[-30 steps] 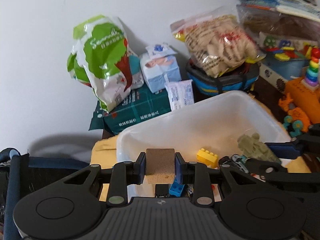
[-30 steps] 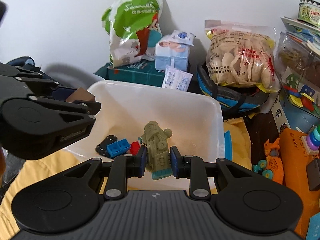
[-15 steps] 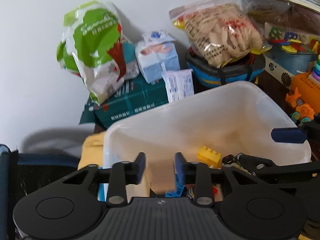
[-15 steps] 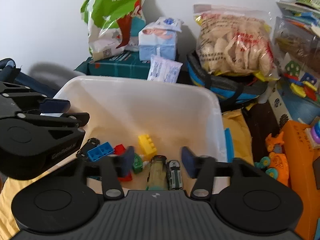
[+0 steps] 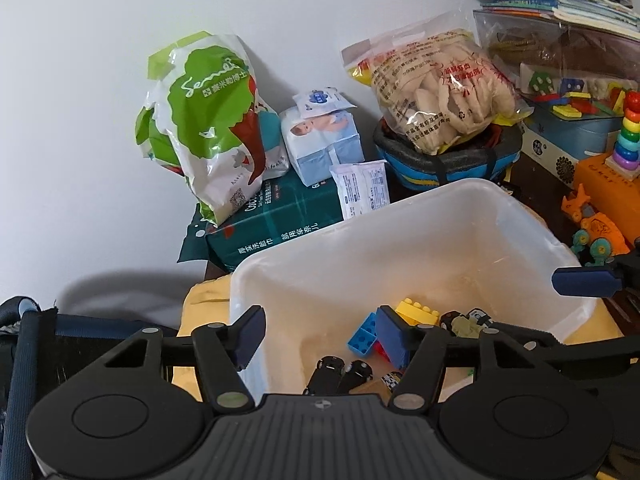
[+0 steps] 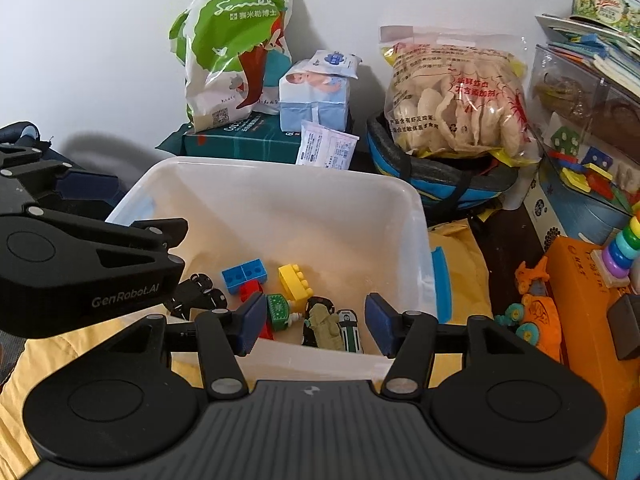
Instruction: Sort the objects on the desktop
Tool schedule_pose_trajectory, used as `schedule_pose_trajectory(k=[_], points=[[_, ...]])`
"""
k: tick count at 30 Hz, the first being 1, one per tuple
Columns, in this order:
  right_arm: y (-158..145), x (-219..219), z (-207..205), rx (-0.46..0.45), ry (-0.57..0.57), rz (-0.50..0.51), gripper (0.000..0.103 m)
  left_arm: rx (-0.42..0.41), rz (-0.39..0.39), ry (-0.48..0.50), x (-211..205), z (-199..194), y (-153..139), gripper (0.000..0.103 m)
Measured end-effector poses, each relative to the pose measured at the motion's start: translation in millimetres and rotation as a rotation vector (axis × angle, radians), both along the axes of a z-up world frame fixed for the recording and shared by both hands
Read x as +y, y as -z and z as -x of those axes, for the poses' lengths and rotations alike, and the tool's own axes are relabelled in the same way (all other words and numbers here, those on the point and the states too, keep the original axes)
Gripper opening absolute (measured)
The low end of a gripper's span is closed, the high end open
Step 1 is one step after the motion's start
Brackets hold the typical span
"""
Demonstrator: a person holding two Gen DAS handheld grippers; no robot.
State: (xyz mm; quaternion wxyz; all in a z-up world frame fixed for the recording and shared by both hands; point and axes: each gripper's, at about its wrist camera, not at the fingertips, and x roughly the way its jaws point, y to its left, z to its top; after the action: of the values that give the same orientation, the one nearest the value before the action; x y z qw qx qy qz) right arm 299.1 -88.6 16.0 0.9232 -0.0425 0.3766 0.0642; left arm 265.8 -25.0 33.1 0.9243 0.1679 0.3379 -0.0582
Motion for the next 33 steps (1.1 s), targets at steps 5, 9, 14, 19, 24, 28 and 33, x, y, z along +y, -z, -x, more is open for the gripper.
schedule_pose_trajectory(k=[5,9,14,19,24,28,33], points=[[-4,4,12,-0.015,-0.005,0.013,0.08,-0.019,0.004,-0.018,3,12,-2,0.069],[-7,8,16,-0.029,-0.01,0.029,0.085,-0.032,0.045,-0.029,9,19,-6,0.073],[-13,13,18,-0.052,-0.01,0.072,0.096,-0.049,0.063,-0.064,17,22,-13,0.074],[-16,16,21,-0.064,-0.021,0.088,0.099,-0.033,0.084,-0.068,22,26,-15,0.074],[-14,19,24,-0.058,-0.025,0.092,0.099,-0.065,0.092,-0.072,23,33,-19,0.074],[-15,19,28,-0.062,-0.026,0.082,0.099,-0.111,0.069,-0.052,19,39,-22,0.074],[-14,21,30,-0.054,-0.028,0.076,0.099,-0.109,0.071,-0.039,14,40,-25,0.074]])
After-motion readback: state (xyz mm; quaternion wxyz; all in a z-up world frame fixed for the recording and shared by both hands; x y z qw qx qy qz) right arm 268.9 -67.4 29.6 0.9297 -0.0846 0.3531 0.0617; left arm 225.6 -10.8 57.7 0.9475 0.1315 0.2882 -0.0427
